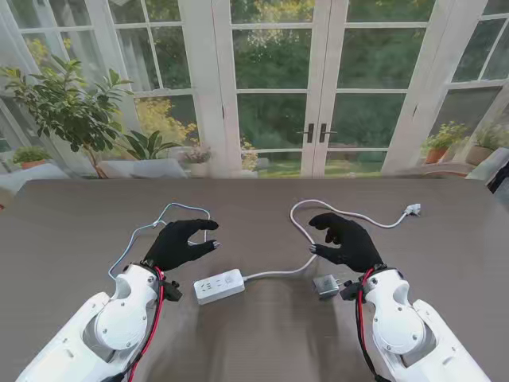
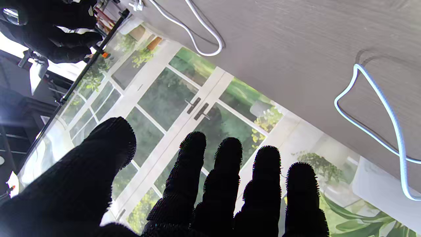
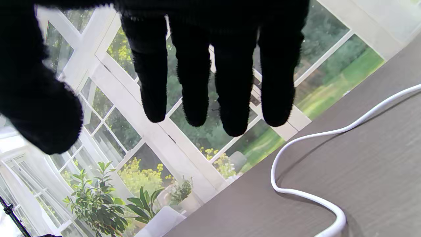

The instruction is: Set up the charging station

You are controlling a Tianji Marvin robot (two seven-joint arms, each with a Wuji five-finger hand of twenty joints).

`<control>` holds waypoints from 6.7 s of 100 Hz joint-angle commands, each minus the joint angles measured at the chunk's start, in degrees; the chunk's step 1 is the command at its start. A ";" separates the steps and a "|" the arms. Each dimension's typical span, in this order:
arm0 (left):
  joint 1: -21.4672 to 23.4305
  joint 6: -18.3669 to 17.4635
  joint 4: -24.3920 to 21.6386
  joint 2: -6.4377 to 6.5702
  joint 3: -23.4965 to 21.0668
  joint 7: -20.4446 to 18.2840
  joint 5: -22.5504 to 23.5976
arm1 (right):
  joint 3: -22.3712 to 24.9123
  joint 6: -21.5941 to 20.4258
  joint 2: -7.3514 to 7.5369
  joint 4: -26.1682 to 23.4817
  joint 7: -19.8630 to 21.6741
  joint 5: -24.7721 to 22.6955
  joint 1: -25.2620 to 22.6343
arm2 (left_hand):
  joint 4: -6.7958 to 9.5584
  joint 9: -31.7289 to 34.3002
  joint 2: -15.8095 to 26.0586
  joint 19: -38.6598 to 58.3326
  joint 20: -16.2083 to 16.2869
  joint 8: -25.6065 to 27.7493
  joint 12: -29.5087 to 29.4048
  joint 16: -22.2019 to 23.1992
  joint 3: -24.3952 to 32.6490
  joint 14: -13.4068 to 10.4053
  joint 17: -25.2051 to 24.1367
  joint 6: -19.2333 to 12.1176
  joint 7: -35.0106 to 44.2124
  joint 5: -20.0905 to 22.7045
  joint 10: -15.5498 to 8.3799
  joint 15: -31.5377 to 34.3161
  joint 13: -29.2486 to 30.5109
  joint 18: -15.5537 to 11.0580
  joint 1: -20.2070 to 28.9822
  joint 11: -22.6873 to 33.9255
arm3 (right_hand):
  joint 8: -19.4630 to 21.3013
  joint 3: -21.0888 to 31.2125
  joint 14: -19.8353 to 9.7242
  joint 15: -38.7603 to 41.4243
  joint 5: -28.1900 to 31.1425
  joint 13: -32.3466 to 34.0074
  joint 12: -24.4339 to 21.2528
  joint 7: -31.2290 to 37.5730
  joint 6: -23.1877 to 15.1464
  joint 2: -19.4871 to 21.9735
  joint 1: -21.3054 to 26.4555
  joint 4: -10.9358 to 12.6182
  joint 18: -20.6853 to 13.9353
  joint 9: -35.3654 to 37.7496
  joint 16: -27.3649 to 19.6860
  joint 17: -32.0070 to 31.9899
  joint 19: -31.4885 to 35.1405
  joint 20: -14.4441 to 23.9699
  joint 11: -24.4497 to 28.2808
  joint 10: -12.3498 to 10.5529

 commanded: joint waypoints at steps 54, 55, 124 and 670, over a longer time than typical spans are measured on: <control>1.28 0.74 -2.50 0.77 -1.49 -3.92 2.95 | 0.26 -0.01 0.00 -1.30 1.65 1.07 -0.51 | 1.11 0.26 1.99 0.73 0.07 -0.34 -0.27 -0.20 -0.78 -0.63 -0.19 -1.22 -0.65 -0.75 -1.00 0.10 0.29 0.38 -1.28 0.43 | -1.17 0.45 -0.89 1.24 -0.46 0.59 -0.20 -3.38 0.32 1.24 -1.11 -0.45 -1.10 -0.48 -61.13 0.33 -0.14 -0.03 0.69 -0.91; 1.52 0.78 -2.84 0.89 -1.73 -4.30 3.29 | 0.29 -0.02 0.01 -1.33 1.70 1.06 -0.54 | 1.11 0.33 1.98 0.77 0.08 -0.33 -0.25 -0.19 -0.76 -0.65 -0.13 -1.19 -0.62 -0.68 -0.97 0.13 0.34 0.38 -1.30 0.47 | -1.16 0.41 -0.81 1.29 -0.36 0.69 -0.20 -3.35 0.29 1.23 -1.12 -0.45 -1.10 -0.50 -61.10 0.37 -0.12 -0.02 0.68 -0.98; 16.60 -6.93 -15.96 5.68 -19.40 -21.62 24.88 | 0.07 -1.25 0.02 -1.78 2.78 3.24 -1.53 | -1.03 -3.13 -5.08 3.08 -1.04 -3.74 -1.48 -0.96 5.85 -4.40 -1.27 1.54 -3.59 -4.42 -2.71 0.37 -2.35 -4.68 -2.69 -0.39 | -1.16 -0.21 -0.34 2.42 0.47 2.10 0.23 -3.56 0.61 2.74 -1.08 -0.05 -0.56 0.71 -59.93 0.90 0.60 0.43 0.53 -0.42; -1.98 -3.31 15.03 4.61 -4.70 -22.46 -0.83 | -1.11 0.00 -0.48 -1.14 6.98 14.94 -1.27 | -6.72 26.35 -6.00 78.17 39.88 3.11 35.37 22.69 6.19 -16.85 58.25 -11.03 33.95 14.82 -4.52 87.97 42.38 -27.03 25.93 15.48 | -0.67 -1.97 1.11 3.43 2.17 3.83 0.61 -4.33 3.58 8.27 0.22 0.99 1.05 2.35 -58.44 0.67 -0.71 1.62 -0.31 1.43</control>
